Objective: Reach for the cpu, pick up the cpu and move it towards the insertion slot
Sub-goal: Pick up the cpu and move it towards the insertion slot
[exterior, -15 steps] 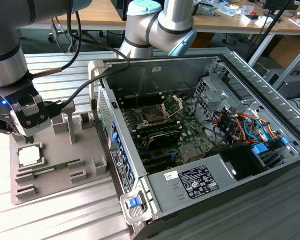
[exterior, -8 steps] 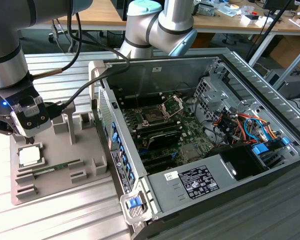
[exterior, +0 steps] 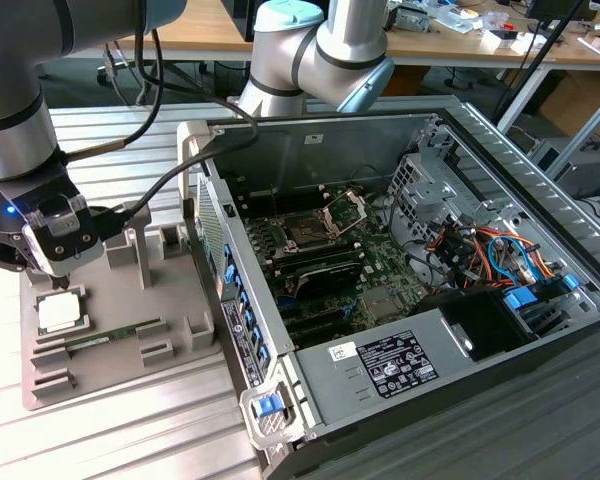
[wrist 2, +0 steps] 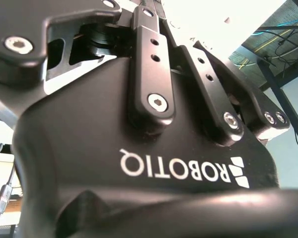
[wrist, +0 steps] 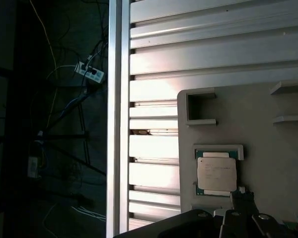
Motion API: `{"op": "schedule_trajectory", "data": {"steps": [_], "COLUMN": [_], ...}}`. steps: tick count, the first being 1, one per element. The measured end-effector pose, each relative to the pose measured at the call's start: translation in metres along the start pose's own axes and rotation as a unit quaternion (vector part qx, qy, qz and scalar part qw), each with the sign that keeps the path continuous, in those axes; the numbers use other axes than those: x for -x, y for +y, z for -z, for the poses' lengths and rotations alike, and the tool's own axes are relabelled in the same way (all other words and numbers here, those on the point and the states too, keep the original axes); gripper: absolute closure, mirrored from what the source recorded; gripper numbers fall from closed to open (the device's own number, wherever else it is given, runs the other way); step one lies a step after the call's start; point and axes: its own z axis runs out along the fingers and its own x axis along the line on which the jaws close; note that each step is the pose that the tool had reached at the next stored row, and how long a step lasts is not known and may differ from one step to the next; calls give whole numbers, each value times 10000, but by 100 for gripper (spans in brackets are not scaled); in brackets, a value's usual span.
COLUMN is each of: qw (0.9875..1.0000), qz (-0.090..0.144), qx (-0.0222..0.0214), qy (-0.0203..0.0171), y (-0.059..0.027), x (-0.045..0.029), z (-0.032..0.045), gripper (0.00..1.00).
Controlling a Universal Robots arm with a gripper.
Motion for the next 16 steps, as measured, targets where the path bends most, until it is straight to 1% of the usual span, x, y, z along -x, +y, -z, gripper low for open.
{"op": "schedule_trajectory", "data": {"steps": [16], "qw": [10000], "qz": [0], "qx": [0], "qy": [0], "y": [-3], "x": [0], "z": [-68], "gripper": [89]}}
